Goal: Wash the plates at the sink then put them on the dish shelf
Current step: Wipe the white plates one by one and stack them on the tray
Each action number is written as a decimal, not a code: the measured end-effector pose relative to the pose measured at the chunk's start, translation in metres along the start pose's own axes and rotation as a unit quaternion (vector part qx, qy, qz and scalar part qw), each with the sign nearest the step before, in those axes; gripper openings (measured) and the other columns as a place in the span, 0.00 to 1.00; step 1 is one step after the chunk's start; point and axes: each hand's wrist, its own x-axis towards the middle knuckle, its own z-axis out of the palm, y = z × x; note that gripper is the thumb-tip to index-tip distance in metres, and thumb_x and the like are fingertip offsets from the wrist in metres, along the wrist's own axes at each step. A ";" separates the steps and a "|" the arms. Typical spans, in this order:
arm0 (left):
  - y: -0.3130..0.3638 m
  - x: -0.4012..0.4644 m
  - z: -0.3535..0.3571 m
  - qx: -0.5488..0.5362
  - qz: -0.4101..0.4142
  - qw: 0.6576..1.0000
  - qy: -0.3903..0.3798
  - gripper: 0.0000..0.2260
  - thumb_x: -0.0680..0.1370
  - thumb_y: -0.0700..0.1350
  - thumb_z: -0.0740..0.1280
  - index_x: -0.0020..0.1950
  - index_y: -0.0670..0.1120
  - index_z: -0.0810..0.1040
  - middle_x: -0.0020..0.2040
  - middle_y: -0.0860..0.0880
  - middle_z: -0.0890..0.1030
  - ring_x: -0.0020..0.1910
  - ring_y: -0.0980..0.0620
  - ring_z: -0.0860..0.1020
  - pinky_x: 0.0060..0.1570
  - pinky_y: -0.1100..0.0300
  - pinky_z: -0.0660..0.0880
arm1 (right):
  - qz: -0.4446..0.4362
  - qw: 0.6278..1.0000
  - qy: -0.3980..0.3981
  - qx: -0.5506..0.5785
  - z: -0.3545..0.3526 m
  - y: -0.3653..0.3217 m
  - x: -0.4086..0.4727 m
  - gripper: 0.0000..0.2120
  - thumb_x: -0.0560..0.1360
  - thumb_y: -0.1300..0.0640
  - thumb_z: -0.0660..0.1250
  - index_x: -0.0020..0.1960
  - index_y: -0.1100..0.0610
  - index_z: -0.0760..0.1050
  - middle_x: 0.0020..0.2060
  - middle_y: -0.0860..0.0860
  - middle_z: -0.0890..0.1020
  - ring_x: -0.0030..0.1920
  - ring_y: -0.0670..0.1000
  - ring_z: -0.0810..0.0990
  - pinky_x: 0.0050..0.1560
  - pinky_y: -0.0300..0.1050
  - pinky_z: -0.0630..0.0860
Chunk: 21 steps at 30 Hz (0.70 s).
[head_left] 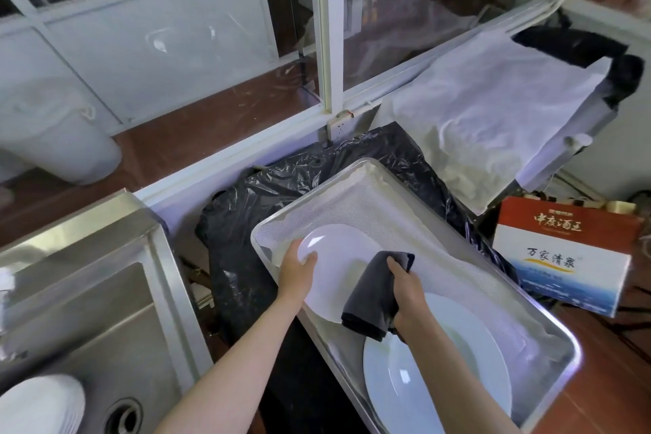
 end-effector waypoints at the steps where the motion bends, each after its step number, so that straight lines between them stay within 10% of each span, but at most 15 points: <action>1: 0.000 0.002 0.004 0.018 0.006 1.000 -0.001 0.17 0.85 0.43 0.63 0.74 0.50 0.70 0.61 0.53 0.75 0.64 0.46 0.75 0.58 0.55 0.72 | 0.005 1.000 0.004 -0.005 0.001 -0.002 0.000 0.21 0.84 0.46 0.63 0.70 0.59 0.71 0.60 0.58 0.79 0.57 0.61 0.78 0.51 0.56 0.76; 4: -0.002 0.009 0.012 0.073 0.011 0.997 -0.007 0.20 0.85 0.44 0.63 0.78 0.47 0.67 0.68 0.51 0.71 0.68 0.48 0.72 0.65 0.53 0.71 | 0.004 0.999 0.021 -0.026 0.004 -0.006 0.007 0.22 0.85 0.47 0.62 0.73 0.59 0.69 0.60 0.57 0.77 0.57 0.61 0.75 0.63 0.63 0.76; 21: -0.014 -0.014 -0.041 0.092 -0.004 0.988 -0.125 0.23 0.84 0.43 0.60 0.80 0.49 0.67 0.76 0.51 0.72 0.73 0.49 0.71 0.72 0.54 0.69 | -0.099 0.994 0.008 -0.040 0.052 0.039 -0.050 0.17 0.83 0.46 0.64 0.66 0.54 0.75 0.56 0.56 0.82 0.57 0.62 0.82 0.59 0.61 0.81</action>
